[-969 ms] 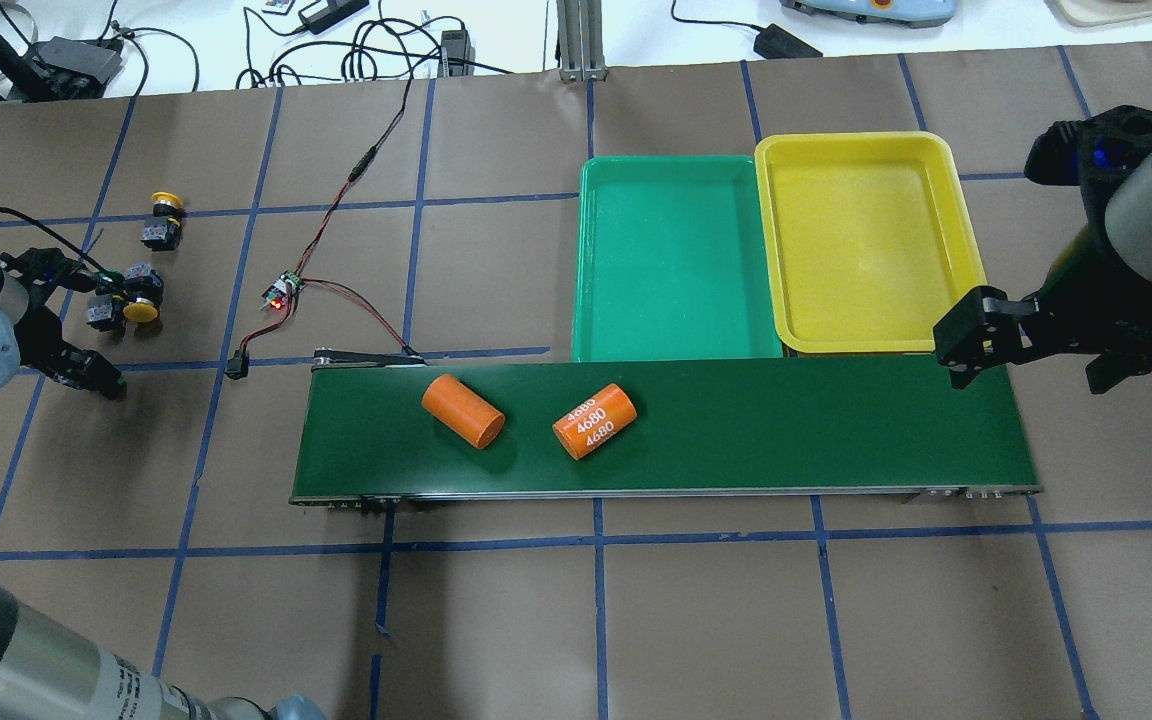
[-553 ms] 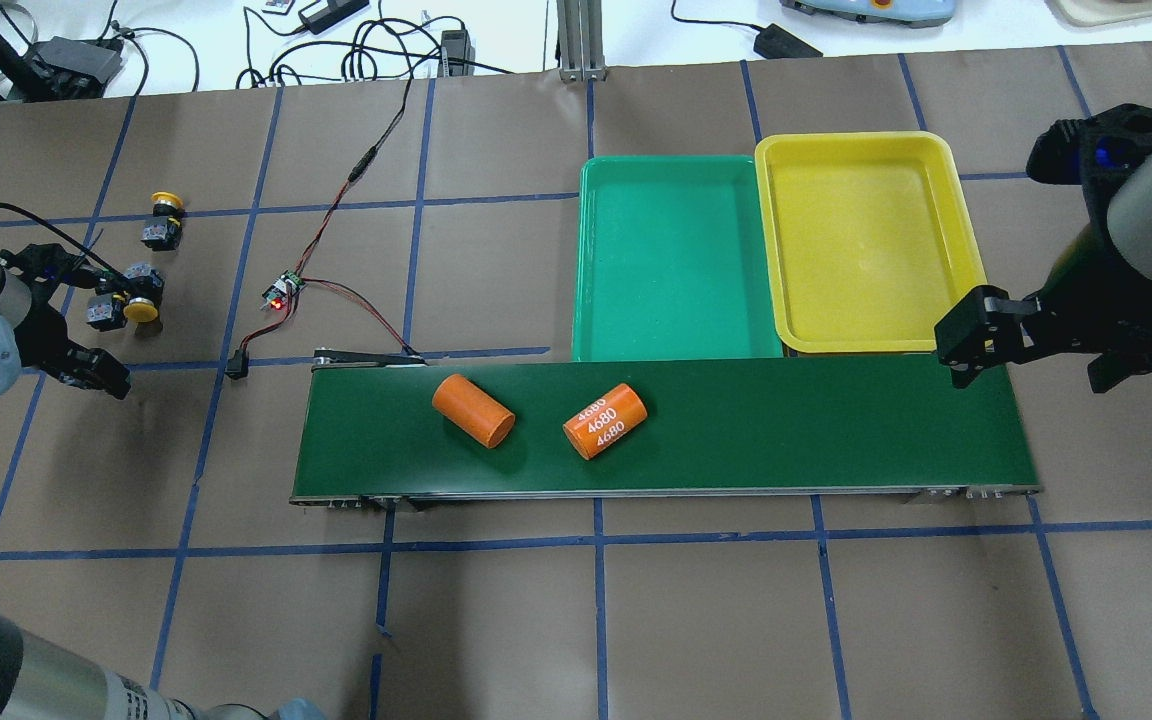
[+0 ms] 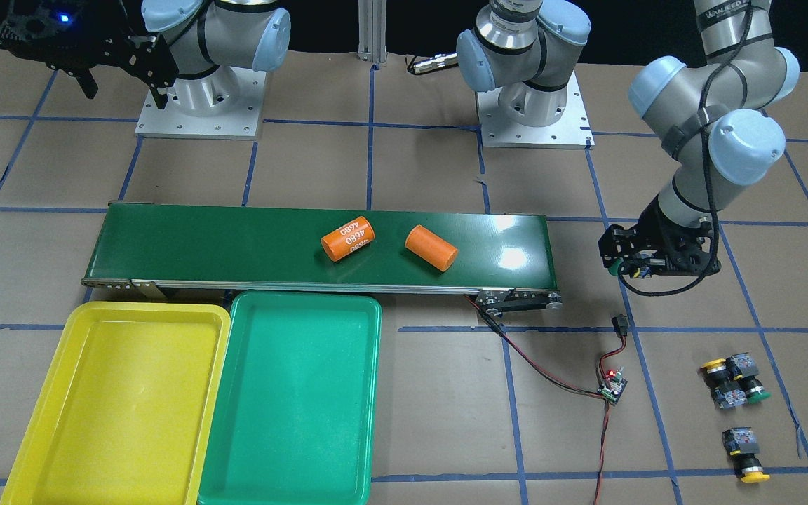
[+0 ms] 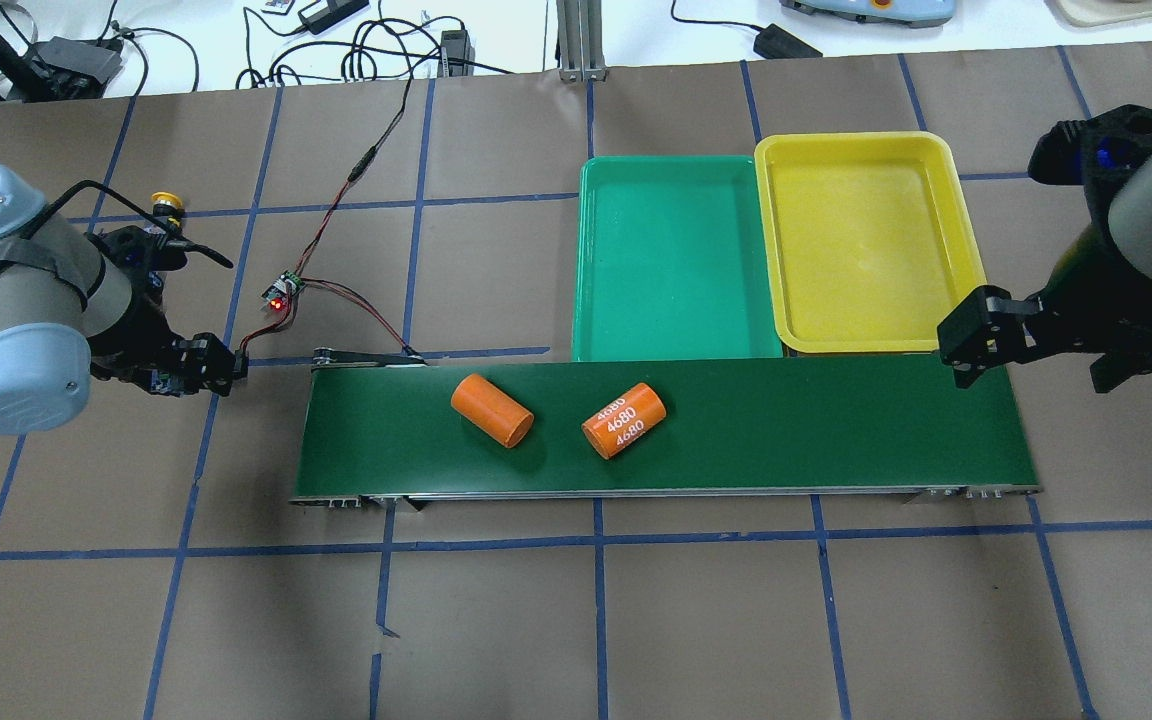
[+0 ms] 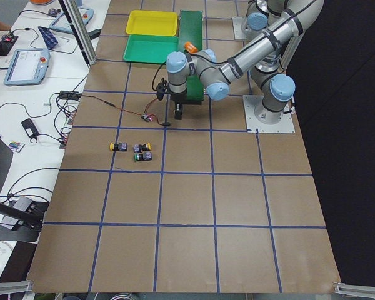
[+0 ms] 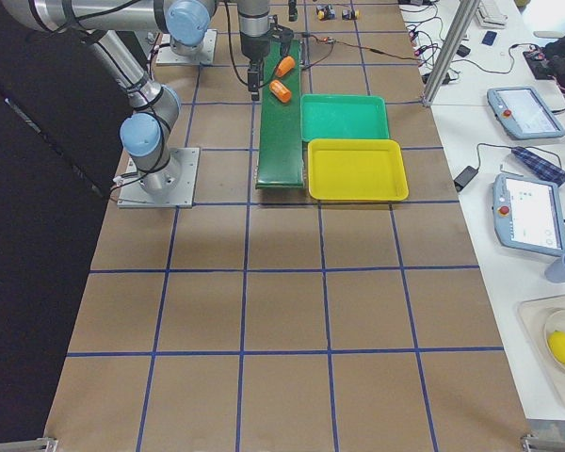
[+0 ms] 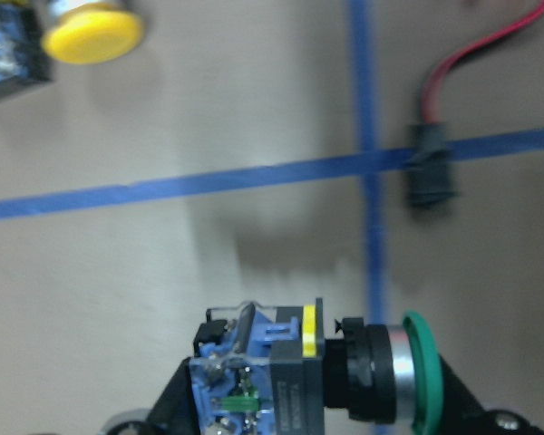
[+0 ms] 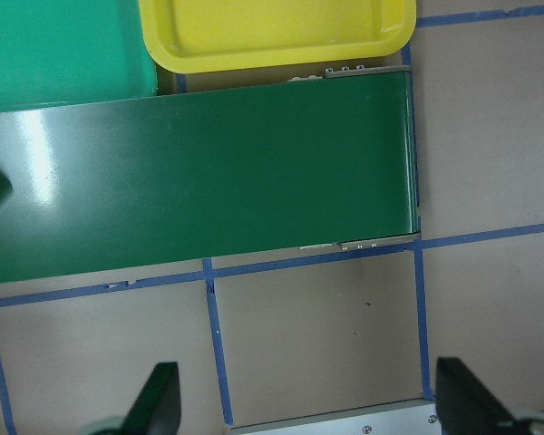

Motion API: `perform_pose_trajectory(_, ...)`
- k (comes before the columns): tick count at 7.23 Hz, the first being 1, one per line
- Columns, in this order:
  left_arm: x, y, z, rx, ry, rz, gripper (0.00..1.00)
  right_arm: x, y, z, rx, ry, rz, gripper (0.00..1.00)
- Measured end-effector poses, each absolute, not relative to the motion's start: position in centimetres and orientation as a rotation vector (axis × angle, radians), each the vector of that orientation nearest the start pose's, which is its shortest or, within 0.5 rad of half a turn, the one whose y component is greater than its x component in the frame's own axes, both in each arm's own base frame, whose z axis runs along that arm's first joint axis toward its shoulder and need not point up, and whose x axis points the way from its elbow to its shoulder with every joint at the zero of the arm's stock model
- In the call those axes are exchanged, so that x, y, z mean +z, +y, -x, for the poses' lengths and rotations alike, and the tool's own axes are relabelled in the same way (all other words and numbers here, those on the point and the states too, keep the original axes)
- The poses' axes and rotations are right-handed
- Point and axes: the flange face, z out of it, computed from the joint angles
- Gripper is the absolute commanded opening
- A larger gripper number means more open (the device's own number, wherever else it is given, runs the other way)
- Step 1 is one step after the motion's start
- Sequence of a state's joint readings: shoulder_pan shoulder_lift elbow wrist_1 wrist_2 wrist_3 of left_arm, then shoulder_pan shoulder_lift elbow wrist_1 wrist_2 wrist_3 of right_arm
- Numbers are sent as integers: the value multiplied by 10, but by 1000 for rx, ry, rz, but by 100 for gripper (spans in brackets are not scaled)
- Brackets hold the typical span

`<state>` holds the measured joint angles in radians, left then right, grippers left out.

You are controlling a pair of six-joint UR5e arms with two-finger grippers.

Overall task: Sort buttons by color to trays
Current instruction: 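Grasp a green-capped push-button switch with the left gripper, then set the green-capped switch on the conveyor belt and release it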

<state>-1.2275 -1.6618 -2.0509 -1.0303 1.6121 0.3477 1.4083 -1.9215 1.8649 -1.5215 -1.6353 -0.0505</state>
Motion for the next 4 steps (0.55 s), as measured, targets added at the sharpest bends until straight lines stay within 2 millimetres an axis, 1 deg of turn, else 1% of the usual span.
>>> perform_pose_trajectory(1,276,-479,1,67,3128,55,4,484,-362,-68,2,3200,-184,100)
perform_pose_trajectory(2,274,-477,38,76,3145,93,14,484,-362,-68,3,3199,-185,100)
perform_pose_trajectory(3,268,-474,70,96,3157,78,70,485,-361,-68,2,3202,-184,100)
perform_pose_trajectory(4,260,-470,91,129,3161,50,89,486,-361,-68,-1,3203,-184,100)
